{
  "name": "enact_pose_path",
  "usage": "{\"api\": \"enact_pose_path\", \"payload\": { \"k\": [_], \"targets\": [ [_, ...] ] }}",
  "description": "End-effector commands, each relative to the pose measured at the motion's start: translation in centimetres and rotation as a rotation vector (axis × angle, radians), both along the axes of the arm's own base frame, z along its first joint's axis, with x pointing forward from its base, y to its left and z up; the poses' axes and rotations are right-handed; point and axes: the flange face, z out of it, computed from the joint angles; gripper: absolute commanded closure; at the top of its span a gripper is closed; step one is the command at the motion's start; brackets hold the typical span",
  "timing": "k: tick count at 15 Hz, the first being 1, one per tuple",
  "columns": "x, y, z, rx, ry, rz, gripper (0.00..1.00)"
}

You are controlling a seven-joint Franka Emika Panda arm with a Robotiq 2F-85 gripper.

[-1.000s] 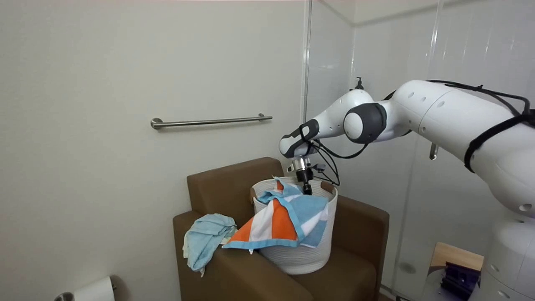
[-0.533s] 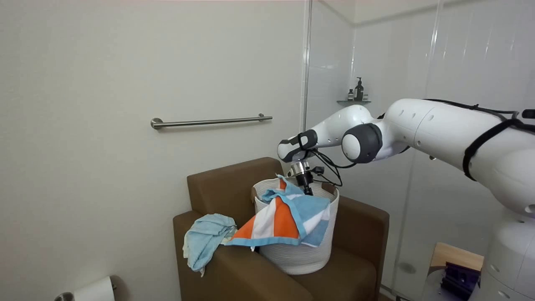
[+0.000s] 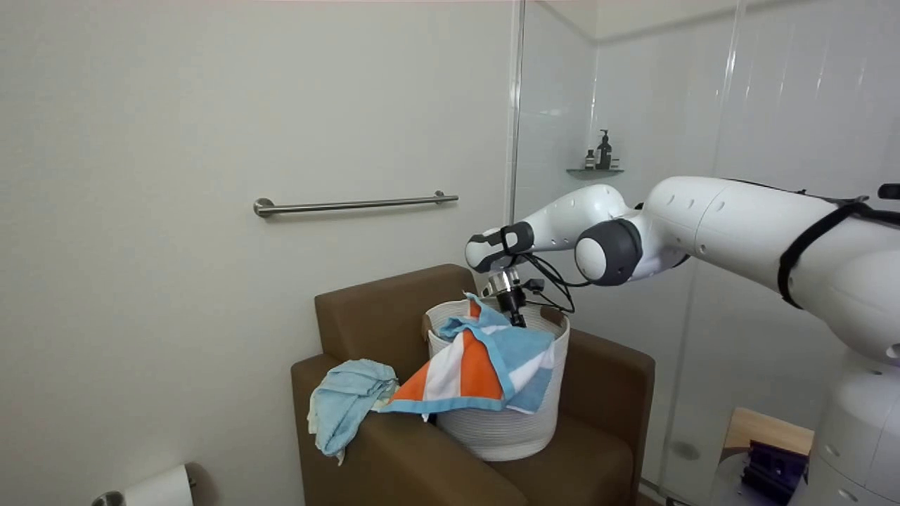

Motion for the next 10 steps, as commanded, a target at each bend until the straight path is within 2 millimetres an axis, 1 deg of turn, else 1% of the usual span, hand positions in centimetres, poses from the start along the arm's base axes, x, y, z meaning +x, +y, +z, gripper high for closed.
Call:
{"api": "enact_pose_path", "payload": {
  "k": [1,10],
  "targets": [
    [-0.94,-0.93,-2.79,-0.008,0.010,0.008,0.97],
    [-0.78,-0.94,-2.63,-0.017,0.002,0.004,0.97]
  ]
}}
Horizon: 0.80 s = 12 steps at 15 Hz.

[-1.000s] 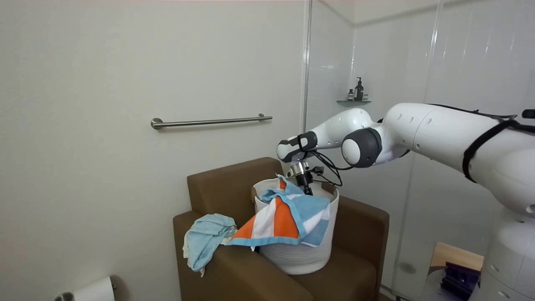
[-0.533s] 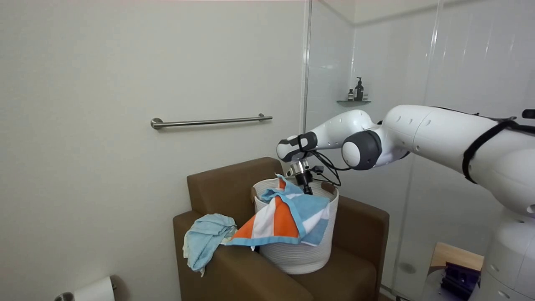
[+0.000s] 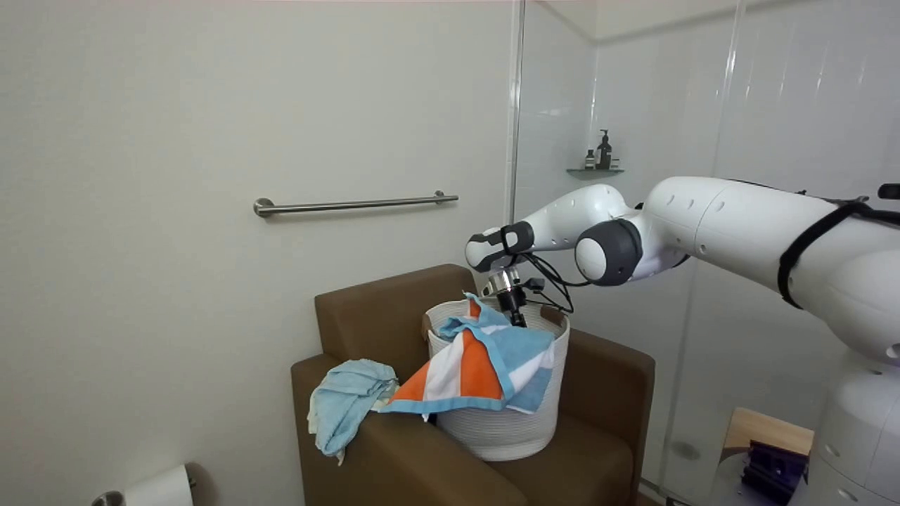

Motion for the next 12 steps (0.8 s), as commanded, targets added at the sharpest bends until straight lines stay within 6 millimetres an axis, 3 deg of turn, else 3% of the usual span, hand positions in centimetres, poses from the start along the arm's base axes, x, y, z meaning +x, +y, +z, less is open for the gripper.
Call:
{"api": "enact_pose_path", "payload": {
  "k": [1,7,8,12],
  "targets": [
    [-0.80,-0.79,-2.81,-0.011,0.004,0.004,0.97],
    [-0.89,-0.77,-2.98,-0.012,0.009,0.003,0.97],
    [-0.94,-0.74,-3.00,-0.012,0.013,-0.001,0.67],
    [-0.98,-0.69,-3.11,-0.015,0.017,-0.004,0.49]
  ]
}}
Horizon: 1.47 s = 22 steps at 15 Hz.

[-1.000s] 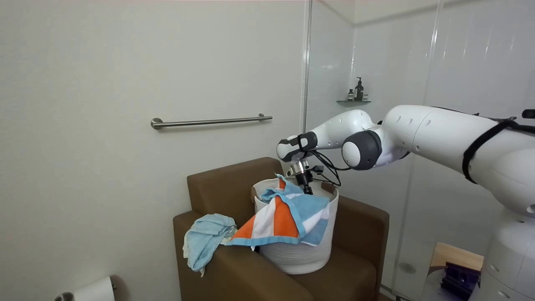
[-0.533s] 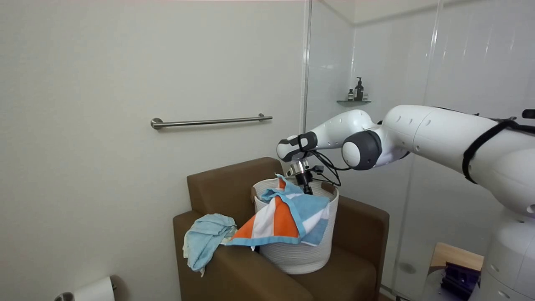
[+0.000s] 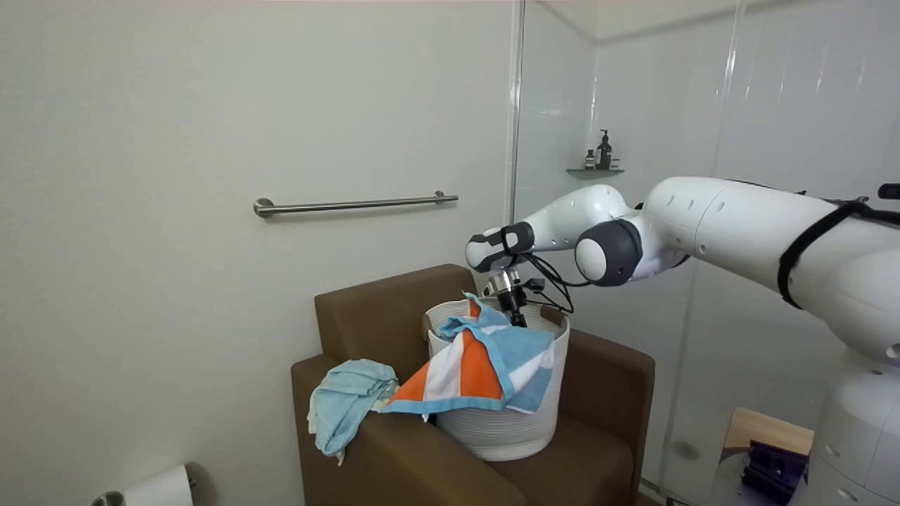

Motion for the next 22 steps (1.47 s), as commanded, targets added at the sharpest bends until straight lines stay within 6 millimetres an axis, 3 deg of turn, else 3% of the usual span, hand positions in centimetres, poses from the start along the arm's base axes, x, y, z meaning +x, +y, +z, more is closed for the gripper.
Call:
{"api": "enact_pose_path", "payload": {
  "k": [1,6,8,22],
  "targets": [
    [-0.9,-0.6,-2.9,-0.014,0.013,-0.005,0.42],
    [-0.7,-0.9,-2.7,-0.017,-0.008,-0.003,0.08],
    [-0.5,-1.0,-2.3,-0.015,-0.019,-0.002,0.00],
    [0.3,-2.3,-0.1,-0.020,-0.102,-0.005,0.00]
  ]
}}
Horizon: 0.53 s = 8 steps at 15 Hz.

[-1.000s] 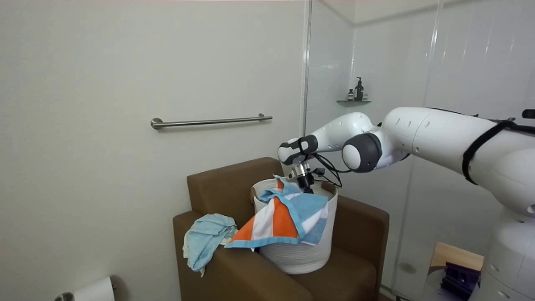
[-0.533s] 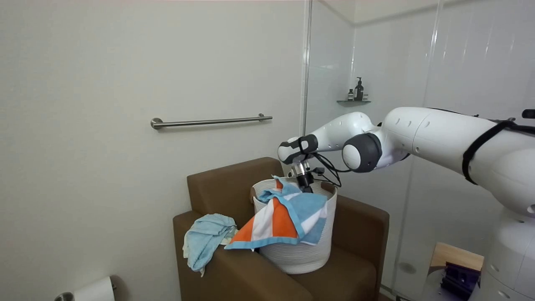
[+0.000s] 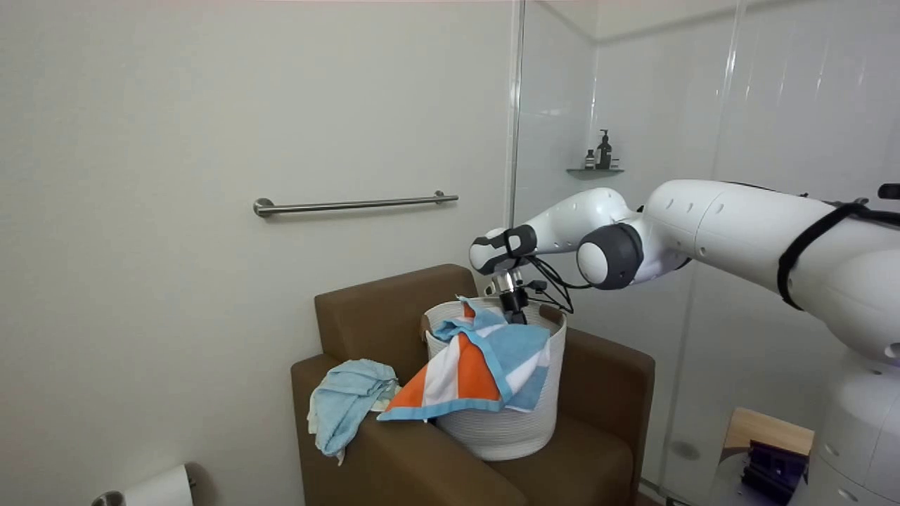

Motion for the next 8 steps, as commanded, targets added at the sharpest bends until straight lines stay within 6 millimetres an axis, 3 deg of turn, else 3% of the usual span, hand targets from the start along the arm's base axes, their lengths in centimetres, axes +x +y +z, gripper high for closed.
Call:
{"api": "enact_pose_path", "payload": {
  "k": [1,8],
  "targets": [
    [0.3,-1.0,0.6,0.015,-0.061,0.003,0.00],
    [1.6,-2.3,3.9,-0.014,-0.180,-0.004,0.00]
  ]
}}
